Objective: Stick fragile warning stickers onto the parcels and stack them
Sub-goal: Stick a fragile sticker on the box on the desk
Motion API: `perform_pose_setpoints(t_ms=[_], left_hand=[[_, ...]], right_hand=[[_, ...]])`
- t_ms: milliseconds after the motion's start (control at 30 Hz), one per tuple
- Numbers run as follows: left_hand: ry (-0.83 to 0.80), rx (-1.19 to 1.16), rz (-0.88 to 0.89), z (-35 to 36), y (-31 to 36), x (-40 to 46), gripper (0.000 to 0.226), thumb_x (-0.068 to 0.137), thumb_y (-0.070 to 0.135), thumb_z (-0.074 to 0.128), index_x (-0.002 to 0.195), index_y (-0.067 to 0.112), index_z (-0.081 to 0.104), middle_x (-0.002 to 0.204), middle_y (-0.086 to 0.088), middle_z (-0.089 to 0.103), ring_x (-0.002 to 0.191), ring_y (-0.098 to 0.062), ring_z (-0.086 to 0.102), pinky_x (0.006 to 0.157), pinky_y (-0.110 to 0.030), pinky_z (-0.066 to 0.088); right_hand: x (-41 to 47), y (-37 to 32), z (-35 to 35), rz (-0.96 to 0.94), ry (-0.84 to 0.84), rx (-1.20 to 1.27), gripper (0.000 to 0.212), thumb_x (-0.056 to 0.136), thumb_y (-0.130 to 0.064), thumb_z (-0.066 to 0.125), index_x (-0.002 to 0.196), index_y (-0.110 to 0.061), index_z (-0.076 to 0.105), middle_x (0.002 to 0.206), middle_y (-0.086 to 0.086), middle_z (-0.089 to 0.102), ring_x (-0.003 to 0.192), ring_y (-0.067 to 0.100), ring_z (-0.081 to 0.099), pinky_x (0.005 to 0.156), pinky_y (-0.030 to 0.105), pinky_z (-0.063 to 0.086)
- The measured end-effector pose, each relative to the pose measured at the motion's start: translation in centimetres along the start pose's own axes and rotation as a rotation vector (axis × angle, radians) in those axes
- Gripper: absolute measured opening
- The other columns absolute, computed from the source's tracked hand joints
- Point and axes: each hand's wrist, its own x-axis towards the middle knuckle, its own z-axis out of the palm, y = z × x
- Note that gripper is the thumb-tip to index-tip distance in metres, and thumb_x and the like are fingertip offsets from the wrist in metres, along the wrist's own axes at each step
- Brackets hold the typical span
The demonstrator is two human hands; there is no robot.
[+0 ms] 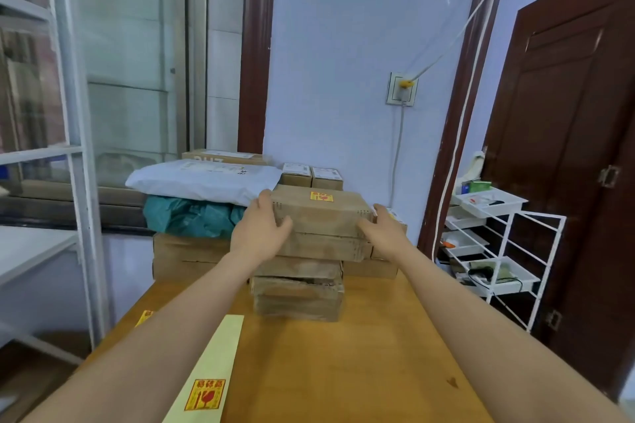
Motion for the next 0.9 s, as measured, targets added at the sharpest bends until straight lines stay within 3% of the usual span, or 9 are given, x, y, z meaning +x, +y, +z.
perform_pose_setpoints(t_ms=[67,167,300,433,533,667,767,900], left_hand=[[0.003,-0.088,-0.058,0.4,0.4,0.2,0.051,0.092,0.034,0.048,0.134,0.009,0.034,0.119,-0.007,0.050,0.100,-0.027,0.053,0.073,-0.036,0.046],[0.012,-0.196,-0.126,0.9,0.7,0.6,0.043,0.091,0.036,0.050,0.121,0.007,0.044,0.113,-0.009,0.051,0.099,-0.025,0.050,0.080,-0.040,0.048],[0.054,-0.323,-0.122,1.0,1.6,0.8,0.048,0.090,0.034,0.053,0.129,0.009,0.045,0.120,-0.005,0.050,0.106,-0.023,0.050,0.087,-0.036,0.045],[0.096,-0.455,-0.086,1.0,2.9,1.2,0.031,0.090,0.026,0.054,0.118,0.013,0.049,0.111,-0.005,0.052,0.095,-0.019,0.051,0.078,-0.029,0.042],[0.108,-0.705,-0.173,1.2,4.3,1.6,0.026,0.093,0.021,0.051,0.118,0.013,0.047,0.112,-0.006,0.053,0.091,-0.017,0.050,0.072,-0.027,0.039],[0.026,-0.971,-0.355,1.8,6.1,2.4,0.040,0.095,0.030,0.050,0.131,0.015,0.042,0.120,-0.002,0.050,0.102,-0.018,0.047,0.082,-0.033,0.039],[-0.043,-1.006,-0.393,2.9,7.2,2.8,0.041,0.093,0.033,0.051,0.129,0.014,0.048,0.124,-0.002,0.054,0.105,-0.018,0.050,0.080,-0.033,0.042],[-0.017,-0.922,-0.358,5.2,8.7,2.8,0.032,0.088,0.035,0.059,0.115,0.019,0.052,0.123,-0.003,0.051,0.107,-0.020,0.052,0.084,-0.034,0.045]], right_hand=[[0.2,-0.5,0.1,0.014,-0.020,0.083,0.046,0.098,-0.030,0.044,0.140,-0.013,0.036,0.117,-0.001,0.048,0.108,0.017,0.047,0.080,0.025,0.035],[0.7,-0.9,0.3,0.038,-0.013,0.141,0.045,0.097,-0.031,0.044,0.138,-0.012,0.038,0.129,0.002,0.047,0.106,0.016,0.043,0.085,0.028,0.035],[0.8,-1.0,-0.5,0.064,0.024,0.197,0.047,0.099,-0.028,0.042,0.140,-0.009,0.033,0.115,0.002,0.042,0.100,0.015,0.039,0.081,0.028,0.036],[0.7,-0.5,-1.9,0.084,0.062,0.248,0.048,0.098,-0.030,0.043,0.141,-0.012,0.031,0.119,0.002,0.046,0.099,0.017,0.045,0.081,0.031,0.042],[0.8,0.0,-3.2,0.119,0.116,0.277,0.047,0.096,-0.034,0.046,0.138,-0.017,0.034,0.117,0.004,0.048,0.095,0.018,0.051,0.085,0.037,0.046],[1.2,0.5,-5.5,0.144,0.145,0.351,0.034,0.094,-0.033,0.049,0.123,-0.018,0.040,0.098,0.002,0.050,0.081,0.015,0.050,0.084,0.040,0.048],[1.5,1.1,-7.1,0.151,0.194,0.415,0.027,0.094,-0.031,0.050,0.114,-0.016,0.041,0.093,0.002,0.047,0.081,0.016,0.047,0.092,0.045,0.046],[1.3,2.8,-8.6,0.142,0.275,0.464,0.016,0.094,-0.026,0.049,0.098,-0.014,0.040,0.097,0.008,0.044,0.082,0.019,0.044,0.073,0.032,0.039]])
